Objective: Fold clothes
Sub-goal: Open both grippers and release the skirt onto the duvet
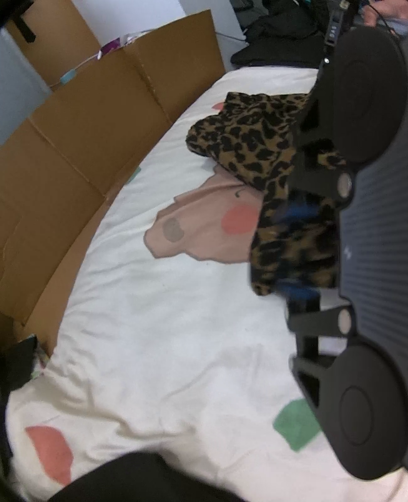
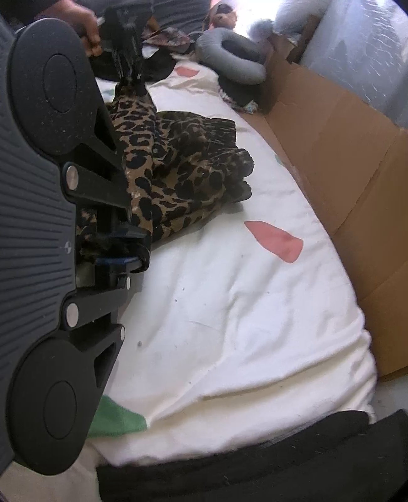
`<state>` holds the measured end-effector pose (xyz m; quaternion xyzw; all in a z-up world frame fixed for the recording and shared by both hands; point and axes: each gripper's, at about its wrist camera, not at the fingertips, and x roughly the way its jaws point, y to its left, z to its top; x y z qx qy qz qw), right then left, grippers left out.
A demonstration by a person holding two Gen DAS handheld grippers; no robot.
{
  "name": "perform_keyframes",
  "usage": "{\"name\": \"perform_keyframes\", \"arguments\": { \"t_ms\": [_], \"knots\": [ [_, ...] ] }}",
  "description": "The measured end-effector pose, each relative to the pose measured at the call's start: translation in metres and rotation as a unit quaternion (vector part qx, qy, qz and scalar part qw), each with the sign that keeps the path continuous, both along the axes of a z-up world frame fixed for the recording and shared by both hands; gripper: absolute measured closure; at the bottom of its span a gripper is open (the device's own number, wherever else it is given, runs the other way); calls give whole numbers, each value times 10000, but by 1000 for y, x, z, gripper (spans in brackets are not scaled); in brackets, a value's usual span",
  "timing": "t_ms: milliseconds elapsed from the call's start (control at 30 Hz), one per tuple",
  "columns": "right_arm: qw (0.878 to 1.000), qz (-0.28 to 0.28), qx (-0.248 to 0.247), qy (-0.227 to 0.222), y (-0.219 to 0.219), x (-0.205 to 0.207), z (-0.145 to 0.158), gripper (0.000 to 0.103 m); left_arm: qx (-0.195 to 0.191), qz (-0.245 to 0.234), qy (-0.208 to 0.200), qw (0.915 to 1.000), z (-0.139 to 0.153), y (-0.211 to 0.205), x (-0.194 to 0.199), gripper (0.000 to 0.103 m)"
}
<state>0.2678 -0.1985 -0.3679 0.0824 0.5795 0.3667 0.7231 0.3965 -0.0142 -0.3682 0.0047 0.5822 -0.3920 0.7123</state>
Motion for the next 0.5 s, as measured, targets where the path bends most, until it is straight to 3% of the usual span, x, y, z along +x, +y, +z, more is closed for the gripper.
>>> {"name": "perform_keyframes", "arguments": {
  "t_ms": [33, 100, 267, 500],
  "knots": [
    [9999, 15, -55, -126, -1, -2, 4, 66, 16, -3, -62, 10000, 4, 2, -3, 47],
    [9994, 18, -130, -314, -4, -7, 13, 57, 11, -36, -166, 9999, 15, 3, -10, 44],
    [9986, 89, -189, -492, -5, -22, 27, 57, -23, -30, -261, 9997, 33, 3, -33, 34],
    [9966, 340, -353, -668, 8, -41, 29, 55, -28, -384, -241, 9990, 35, -10, -70, 33]
  ]
}}
